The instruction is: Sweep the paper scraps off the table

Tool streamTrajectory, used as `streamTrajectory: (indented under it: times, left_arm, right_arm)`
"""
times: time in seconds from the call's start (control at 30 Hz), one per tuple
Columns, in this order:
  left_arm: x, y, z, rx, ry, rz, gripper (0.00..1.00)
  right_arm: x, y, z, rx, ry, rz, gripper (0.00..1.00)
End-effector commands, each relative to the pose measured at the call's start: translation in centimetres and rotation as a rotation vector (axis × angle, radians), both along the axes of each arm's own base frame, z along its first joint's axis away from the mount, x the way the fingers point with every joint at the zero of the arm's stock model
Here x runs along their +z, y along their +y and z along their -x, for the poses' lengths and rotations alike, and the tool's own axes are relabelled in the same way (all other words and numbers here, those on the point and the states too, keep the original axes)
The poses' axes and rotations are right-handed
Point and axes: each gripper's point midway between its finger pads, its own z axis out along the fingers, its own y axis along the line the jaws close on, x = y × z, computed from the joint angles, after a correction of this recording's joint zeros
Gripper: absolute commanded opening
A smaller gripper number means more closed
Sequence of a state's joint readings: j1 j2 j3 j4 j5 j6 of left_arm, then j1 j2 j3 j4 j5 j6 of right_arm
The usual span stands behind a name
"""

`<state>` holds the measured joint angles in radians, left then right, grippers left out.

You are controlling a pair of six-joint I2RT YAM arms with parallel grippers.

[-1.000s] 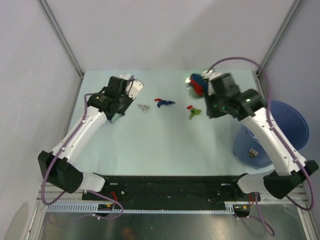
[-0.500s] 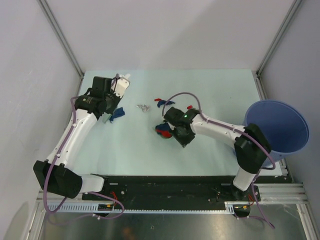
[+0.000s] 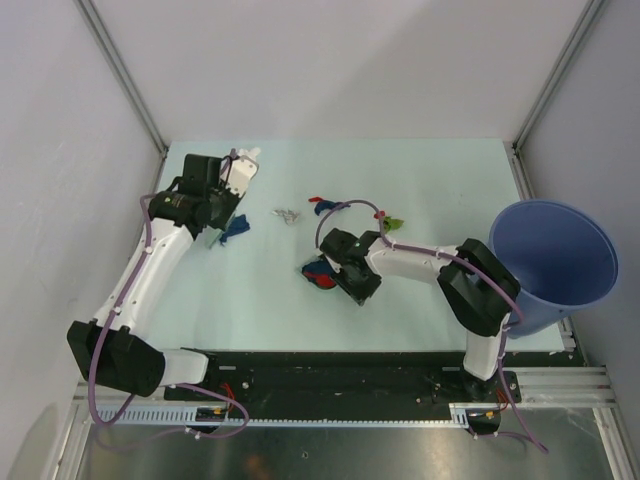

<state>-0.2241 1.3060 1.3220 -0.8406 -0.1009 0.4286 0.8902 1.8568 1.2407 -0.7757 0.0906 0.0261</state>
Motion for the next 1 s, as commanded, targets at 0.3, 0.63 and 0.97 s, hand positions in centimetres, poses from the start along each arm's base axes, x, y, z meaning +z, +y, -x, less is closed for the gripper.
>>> streamTrajectory:
  times: [0.3, 0.63, 0.97]
  left_arm:
    - [1.5, 0.0, 0.0, -0.028, -0.054, 0.012, 0.00]
    - [1.4, -0.1, 0.4, -0.035, -0.052, 0.019, 0.00]
    - [1.2, 0.0, 0.8, -0.047, -0.051, 0.005, 0.00]
  right_arm:
    - [10.6, -1.8, -1.0, -0.105, -0.235, -0.106, 1.00]
    - [26.6, -14.1, -6.2, -0.654, -0.651, -0.100, 1.00]
    - [29.4, -27.1, -4.3, -1.079, -0.823, -0.006, 1.00]
